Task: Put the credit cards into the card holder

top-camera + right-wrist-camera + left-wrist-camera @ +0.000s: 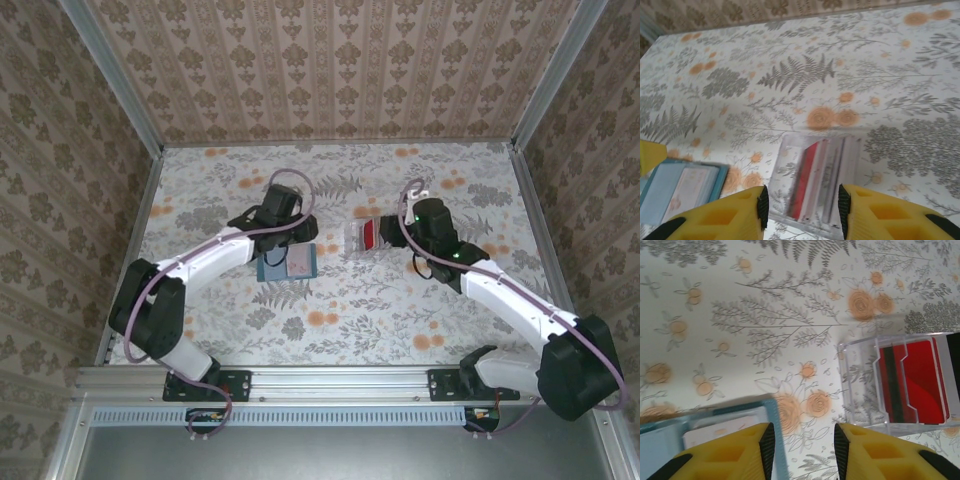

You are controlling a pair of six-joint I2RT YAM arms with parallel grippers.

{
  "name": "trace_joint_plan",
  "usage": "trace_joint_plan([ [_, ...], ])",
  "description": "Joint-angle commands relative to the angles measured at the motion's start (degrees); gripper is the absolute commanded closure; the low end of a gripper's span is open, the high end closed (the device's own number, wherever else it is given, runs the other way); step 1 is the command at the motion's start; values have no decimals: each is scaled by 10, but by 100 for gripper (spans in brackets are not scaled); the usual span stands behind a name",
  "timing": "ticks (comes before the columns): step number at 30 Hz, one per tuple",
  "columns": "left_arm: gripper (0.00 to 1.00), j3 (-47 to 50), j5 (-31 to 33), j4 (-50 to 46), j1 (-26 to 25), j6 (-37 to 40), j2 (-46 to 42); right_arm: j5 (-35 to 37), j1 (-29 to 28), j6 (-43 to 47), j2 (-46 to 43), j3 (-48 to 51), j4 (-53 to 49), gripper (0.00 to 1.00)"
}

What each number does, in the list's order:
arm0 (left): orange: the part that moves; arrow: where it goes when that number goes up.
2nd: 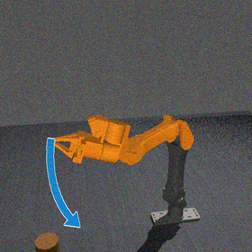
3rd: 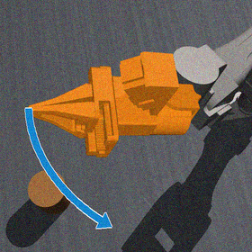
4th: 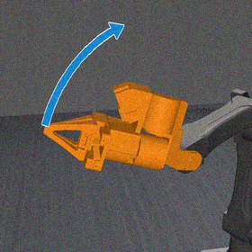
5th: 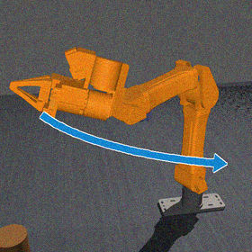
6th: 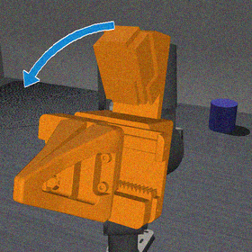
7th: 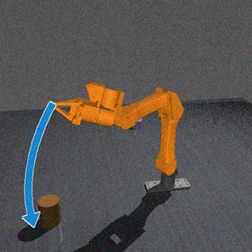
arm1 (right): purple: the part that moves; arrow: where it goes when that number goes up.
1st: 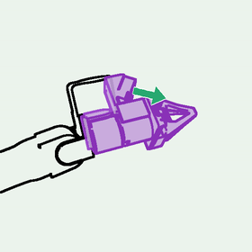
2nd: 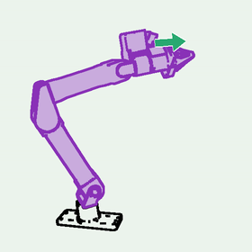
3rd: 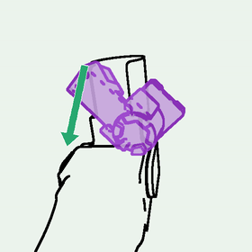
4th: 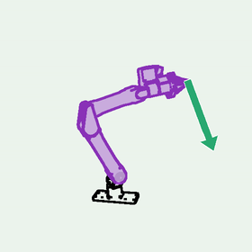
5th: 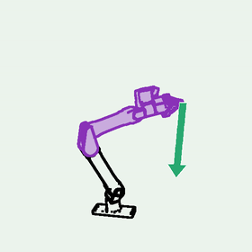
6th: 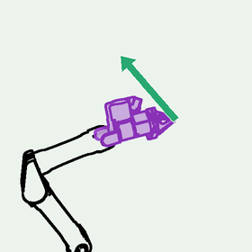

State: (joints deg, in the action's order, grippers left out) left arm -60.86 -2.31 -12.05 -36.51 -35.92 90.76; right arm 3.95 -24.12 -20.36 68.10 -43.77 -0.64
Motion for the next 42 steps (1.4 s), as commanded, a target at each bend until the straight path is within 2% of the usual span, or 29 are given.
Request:
trace_joint_plan([
  [1,51,-49,8,-5,-13,2,36,-2,15,-35,-13,6,25,54],
  [7,50,-112,1,-10,-30,9,82,-20,37,-41,-6,3,0,53],
  [11,50,-140,-7,-11,-38,7,112,-73,57,-49,28,-5,-19,52],
  [17,50,-180,-25,-18,-53,6,158,-106,84,-71,67,3,-2,51],
  [29,50,-186,-47,-4,-66,-13,209,-127,102,-88,130,-18,-34,49],
  [37,49,-208,-58,-6,-71,-15,237,-97,104,-84,124,-22,-59,44],
  [42,49,-219,-63,-9,-71,-15,247,-112,104,-86,139,-30,-61,43],
])
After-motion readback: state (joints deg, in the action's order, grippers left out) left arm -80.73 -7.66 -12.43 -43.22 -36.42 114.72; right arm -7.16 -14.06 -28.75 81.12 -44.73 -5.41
